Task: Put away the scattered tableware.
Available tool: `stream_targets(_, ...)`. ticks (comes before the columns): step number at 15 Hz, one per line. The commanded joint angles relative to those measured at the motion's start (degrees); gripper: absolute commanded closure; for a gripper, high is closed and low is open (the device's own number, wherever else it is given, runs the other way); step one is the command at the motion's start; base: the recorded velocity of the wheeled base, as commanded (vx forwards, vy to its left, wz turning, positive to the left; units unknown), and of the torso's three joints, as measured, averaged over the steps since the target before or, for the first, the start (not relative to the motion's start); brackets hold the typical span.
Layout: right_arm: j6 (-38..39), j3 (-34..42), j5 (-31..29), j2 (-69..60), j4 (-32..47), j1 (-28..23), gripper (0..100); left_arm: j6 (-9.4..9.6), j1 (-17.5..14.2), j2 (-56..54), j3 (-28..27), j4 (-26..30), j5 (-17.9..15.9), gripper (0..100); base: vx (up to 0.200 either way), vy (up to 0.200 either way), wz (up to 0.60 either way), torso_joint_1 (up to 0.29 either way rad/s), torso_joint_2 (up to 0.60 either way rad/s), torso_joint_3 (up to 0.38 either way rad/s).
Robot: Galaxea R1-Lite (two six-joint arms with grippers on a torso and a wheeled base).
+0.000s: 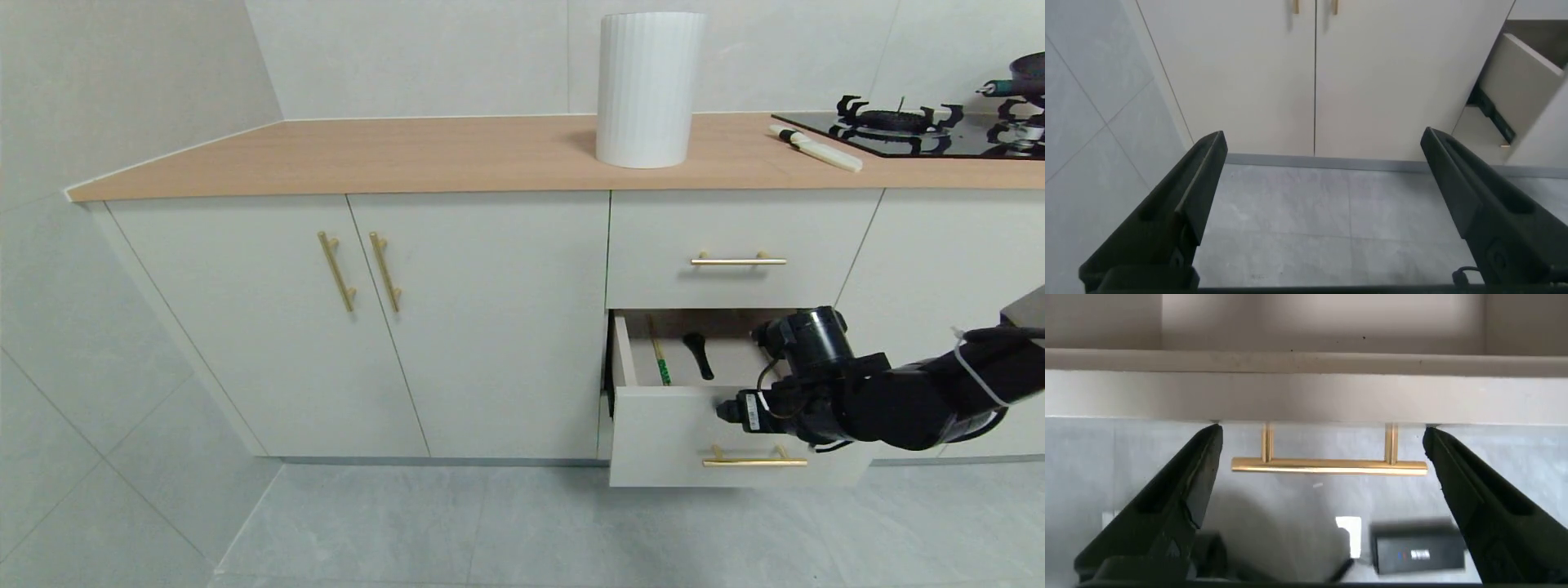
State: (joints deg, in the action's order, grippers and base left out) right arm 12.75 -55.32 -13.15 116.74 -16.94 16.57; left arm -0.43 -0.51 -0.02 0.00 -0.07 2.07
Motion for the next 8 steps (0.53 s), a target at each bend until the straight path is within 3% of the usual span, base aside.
stream_targets(1,-0.3,-5.0,0.0,5.7,-1.3,-2.1,0,-0.01,0.0,0.0,0.0,0.0,0.0,0,0.0,0.0,0.0,0.0,0.0,0.0)
stream_targets(6,-2.6,-7.9,-0.2,11.0,-10.7,-4.8,0,-0.01,-0.1,0.0,0.0,0.0,0.0,0,0.0,0.0,0.0,0.0,0.0,0.0)
stream_targets(8,-3.4,-7.3,-2.1,12.9,-17.9,-4.9,0,-0.01,0.0,0.0,0.0,0.0,0.0,0,0.0,0.0,0.0,0.0,0.0,0.0)
